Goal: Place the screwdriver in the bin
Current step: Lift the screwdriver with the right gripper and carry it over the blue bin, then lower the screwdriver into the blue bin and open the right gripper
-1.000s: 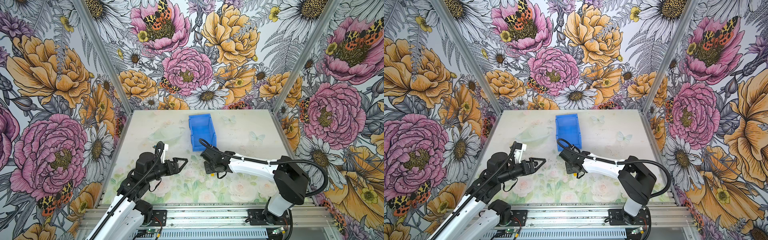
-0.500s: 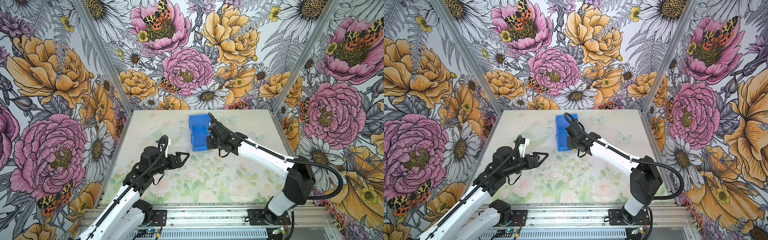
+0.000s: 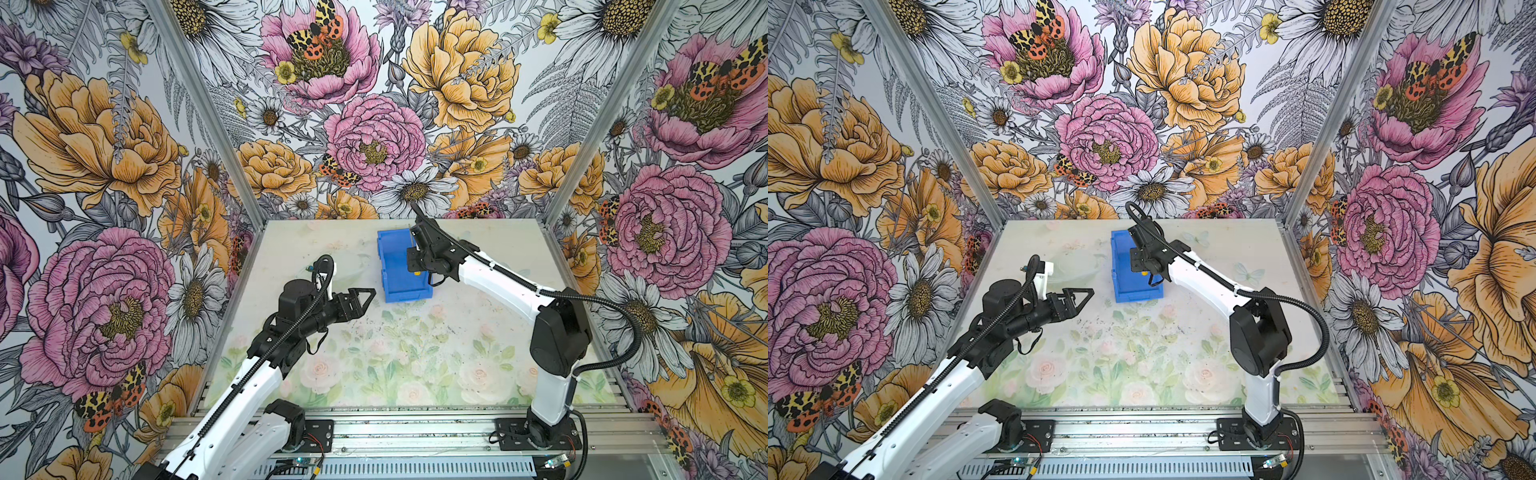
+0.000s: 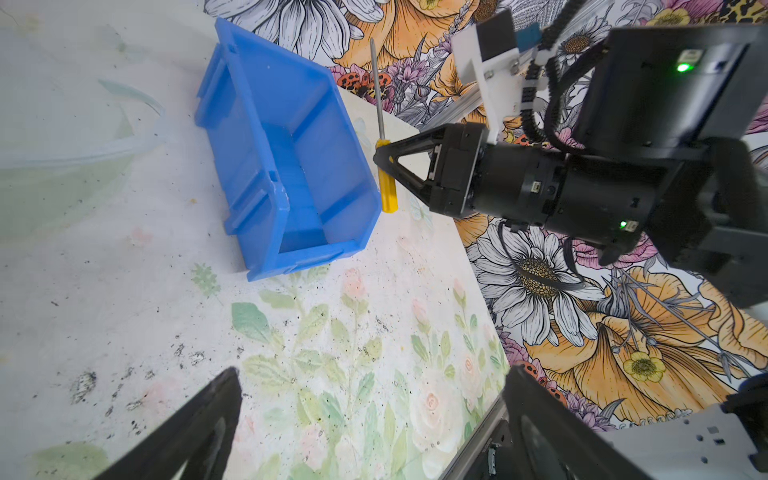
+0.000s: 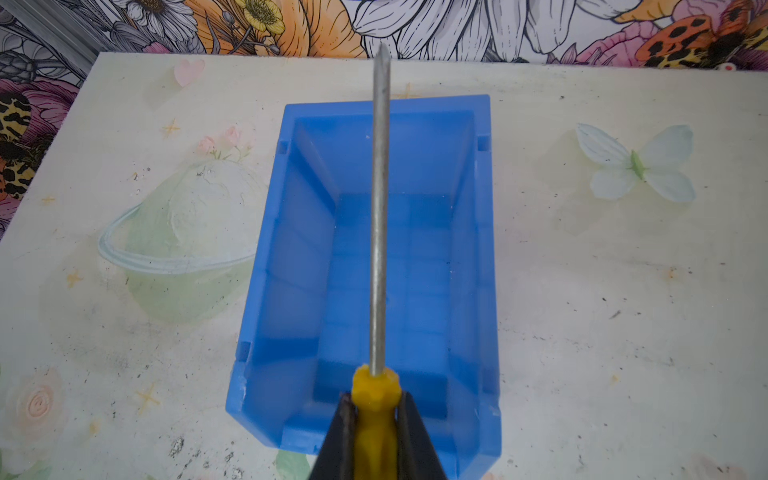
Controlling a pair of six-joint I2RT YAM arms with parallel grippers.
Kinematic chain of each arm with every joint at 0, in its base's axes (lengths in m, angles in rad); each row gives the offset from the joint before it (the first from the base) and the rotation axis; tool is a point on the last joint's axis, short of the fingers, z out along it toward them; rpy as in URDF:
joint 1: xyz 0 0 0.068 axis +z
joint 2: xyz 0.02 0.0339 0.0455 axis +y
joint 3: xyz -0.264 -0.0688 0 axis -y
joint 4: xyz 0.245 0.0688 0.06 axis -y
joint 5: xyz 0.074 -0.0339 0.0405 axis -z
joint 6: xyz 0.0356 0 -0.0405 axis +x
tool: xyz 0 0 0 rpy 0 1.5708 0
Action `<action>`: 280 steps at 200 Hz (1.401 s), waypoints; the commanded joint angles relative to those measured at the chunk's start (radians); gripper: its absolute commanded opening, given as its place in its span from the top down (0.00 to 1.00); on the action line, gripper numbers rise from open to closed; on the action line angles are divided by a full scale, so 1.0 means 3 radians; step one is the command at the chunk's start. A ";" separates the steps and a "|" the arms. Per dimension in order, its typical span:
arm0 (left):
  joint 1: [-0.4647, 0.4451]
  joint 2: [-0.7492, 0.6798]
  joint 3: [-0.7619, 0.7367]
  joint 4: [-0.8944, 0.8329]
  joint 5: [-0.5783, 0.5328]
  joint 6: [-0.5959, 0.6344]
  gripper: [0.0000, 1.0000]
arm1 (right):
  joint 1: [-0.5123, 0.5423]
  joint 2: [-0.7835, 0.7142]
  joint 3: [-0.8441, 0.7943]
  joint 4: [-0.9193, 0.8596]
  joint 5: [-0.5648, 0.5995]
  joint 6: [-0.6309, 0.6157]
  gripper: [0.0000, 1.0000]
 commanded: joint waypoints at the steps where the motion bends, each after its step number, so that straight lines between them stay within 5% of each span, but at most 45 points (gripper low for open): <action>1: 0.0048 0.0056 0.0107 0.0096 -0.0023 0.0101 0.01 | -0.0014 0.0182 0.0218 0.0018 -0.0083 -0.0003 1.00; 151: 0.0051 0.0122 0.0144 0.0023 -0.0052 0.0190 0.01 | -0.0125 0.0845 0.0480 0.0055 -0.0296 0.0112 1.00; 187: 0.0039 0.0107 0.0112 0.0026 -0.0058 0.0196 0.01 | -0.0120 0.0819 0.0477 0.0055 -0.0261 0.0151 0.76; 280: 0.0057 0.0078 0.0132 -0.0132 -0.0409 0.0288 0.01 | -0.0043 0.0346 0.0410 0.0055 -0.0029 -0.0064 0.41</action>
